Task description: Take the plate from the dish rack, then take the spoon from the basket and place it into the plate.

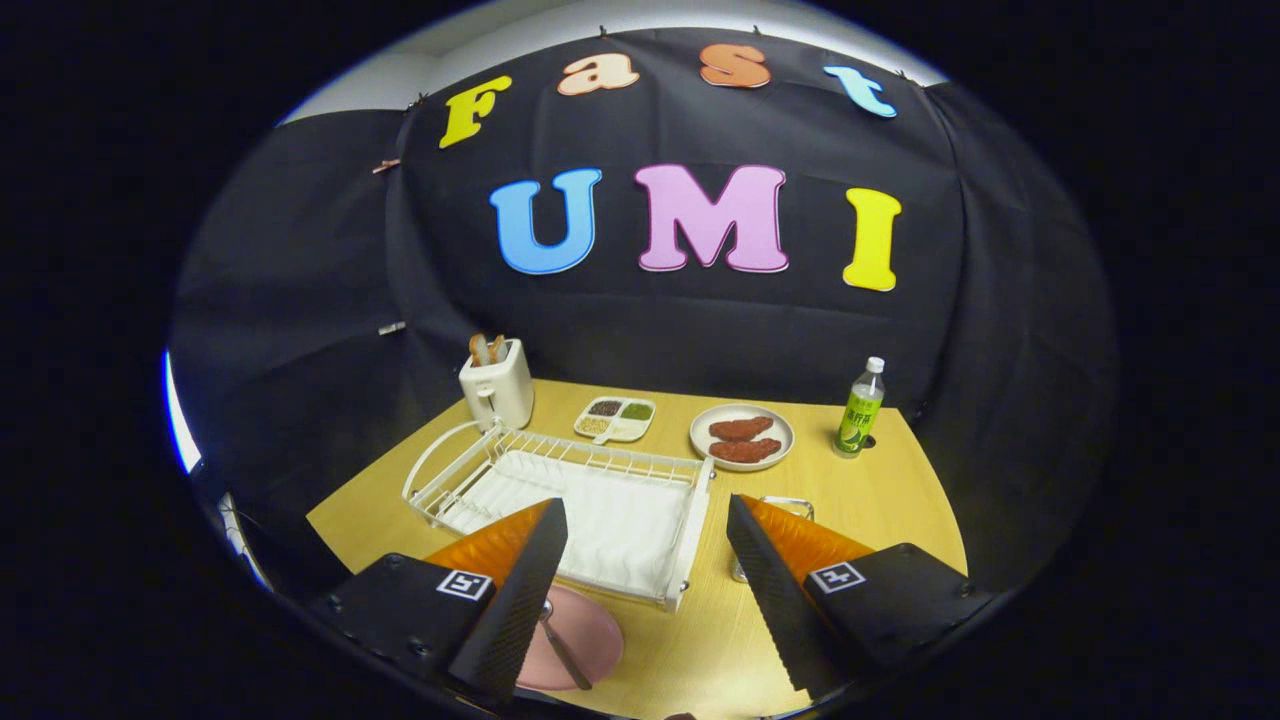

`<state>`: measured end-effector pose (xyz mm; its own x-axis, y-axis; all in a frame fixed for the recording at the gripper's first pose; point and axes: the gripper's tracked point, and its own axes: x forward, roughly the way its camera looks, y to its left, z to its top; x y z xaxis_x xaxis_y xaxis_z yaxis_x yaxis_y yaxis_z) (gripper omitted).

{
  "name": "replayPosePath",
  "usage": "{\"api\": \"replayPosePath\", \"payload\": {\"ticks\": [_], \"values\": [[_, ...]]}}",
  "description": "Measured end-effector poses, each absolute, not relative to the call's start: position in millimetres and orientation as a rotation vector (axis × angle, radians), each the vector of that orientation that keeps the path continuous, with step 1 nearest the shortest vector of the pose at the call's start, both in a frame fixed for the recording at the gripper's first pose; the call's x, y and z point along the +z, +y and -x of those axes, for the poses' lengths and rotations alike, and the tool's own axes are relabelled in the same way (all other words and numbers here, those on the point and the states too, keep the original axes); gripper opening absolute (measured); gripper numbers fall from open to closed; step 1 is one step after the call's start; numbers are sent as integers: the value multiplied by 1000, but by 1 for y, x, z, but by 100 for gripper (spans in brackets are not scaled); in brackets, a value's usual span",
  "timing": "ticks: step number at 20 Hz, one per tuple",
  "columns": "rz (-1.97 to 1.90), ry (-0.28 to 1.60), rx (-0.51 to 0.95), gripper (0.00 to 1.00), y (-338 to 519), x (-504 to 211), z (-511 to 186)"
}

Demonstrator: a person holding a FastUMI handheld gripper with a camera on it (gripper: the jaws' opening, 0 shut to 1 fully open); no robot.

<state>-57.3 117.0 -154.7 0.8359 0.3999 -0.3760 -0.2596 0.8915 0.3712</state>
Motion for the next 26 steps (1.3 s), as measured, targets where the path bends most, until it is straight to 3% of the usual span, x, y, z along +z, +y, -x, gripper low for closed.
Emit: {"api": "replayPosePath", "payload": {"ticks": [7,26], "values": [[-275,371,244,98,64,-148,49],[-297,403,250,98,64,-156,46]]}}
